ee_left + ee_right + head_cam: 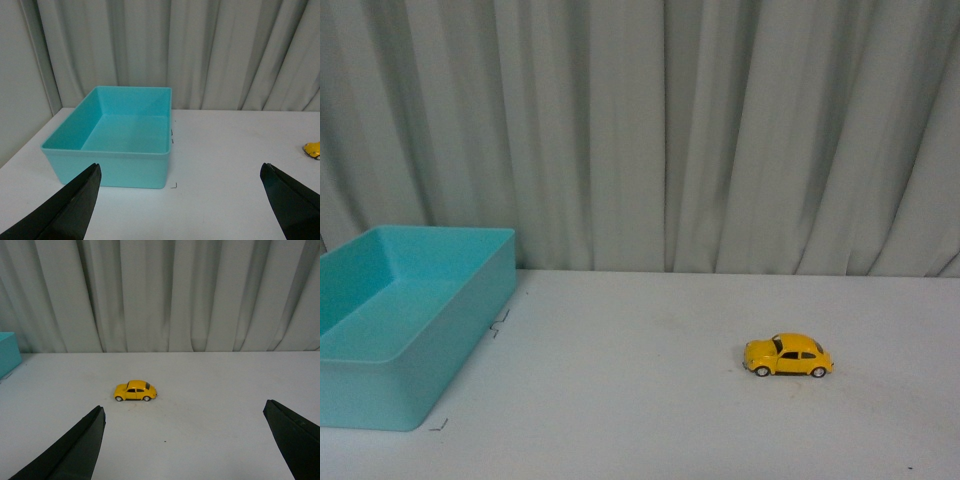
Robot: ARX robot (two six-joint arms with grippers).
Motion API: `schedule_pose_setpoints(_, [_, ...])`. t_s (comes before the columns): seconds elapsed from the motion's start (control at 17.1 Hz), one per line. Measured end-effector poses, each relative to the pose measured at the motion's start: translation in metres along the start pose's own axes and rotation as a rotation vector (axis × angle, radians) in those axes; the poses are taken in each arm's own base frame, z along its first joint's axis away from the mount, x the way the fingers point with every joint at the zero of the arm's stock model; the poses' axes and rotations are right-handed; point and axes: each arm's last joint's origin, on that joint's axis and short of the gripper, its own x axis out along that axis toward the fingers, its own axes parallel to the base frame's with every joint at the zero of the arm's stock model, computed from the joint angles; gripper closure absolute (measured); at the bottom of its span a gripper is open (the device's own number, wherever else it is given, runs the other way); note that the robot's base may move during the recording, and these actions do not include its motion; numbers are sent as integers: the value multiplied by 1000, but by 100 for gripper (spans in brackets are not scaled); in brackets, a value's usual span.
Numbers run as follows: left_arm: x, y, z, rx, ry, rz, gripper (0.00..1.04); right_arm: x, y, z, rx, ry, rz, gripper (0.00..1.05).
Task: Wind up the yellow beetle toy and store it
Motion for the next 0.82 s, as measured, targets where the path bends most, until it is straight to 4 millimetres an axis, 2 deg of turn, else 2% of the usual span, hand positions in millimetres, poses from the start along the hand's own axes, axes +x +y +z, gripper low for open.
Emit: schedule_pose_setpoints(0.82, [0, 0, 0, 0, 0, 0, 7, 0, 0, 0, 0, 0, 0, 7])
